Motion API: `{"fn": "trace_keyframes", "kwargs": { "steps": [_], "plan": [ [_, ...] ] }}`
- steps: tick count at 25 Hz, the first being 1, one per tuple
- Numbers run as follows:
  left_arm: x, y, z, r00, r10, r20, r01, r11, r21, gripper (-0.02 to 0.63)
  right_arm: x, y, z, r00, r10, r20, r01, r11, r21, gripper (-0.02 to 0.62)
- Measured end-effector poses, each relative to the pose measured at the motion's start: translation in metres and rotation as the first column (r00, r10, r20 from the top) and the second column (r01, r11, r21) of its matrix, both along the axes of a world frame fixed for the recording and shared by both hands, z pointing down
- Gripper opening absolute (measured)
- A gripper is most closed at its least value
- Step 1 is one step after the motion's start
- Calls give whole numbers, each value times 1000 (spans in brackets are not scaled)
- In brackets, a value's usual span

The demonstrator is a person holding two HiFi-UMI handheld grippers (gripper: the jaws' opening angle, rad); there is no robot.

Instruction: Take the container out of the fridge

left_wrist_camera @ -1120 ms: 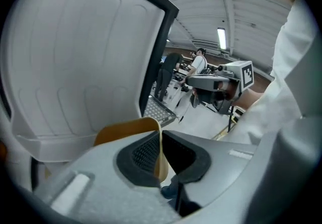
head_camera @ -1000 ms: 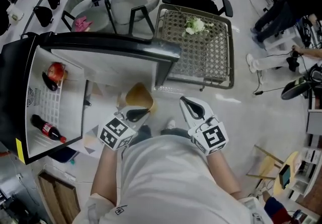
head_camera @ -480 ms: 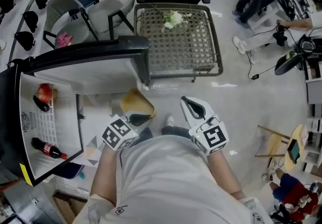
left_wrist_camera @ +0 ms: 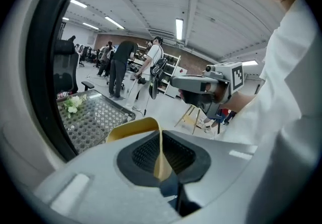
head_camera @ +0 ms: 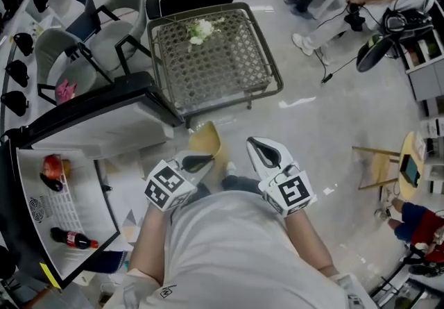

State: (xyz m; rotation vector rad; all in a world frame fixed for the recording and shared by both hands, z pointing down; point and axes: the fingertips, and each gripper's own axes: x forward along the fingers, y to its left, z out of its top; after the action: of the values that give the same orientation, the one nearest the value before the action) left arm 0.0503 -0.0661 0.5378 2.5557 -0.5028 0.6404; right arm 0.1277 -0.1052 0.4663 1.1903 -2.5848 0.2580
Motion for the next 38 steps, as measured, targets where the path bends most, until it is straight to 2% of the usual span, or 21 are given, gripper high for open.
{"fn": "trace_keyframes", "kwargs": {
  "steps": [7,15,25,38],
  "plan": [
    [21,-41,-35,995,-71,-70,80,989,126,25,30,4,-14,995,100,12,-100,995,28,3],
    [27,-66,-73,980,-125,-153,158,961,227,25,48,6,-30,986,162,23,-163,984,70,3],
    [26,-83,-87,968,-160,-194,207,945,254,25,63,3,-44,980,194,35,-196,974,112,3],
    [13,-86,-88,966,-176,-188,222,938,264,25,61,6,-50,980,195,35,-198,971,137,3]
  ]
}}
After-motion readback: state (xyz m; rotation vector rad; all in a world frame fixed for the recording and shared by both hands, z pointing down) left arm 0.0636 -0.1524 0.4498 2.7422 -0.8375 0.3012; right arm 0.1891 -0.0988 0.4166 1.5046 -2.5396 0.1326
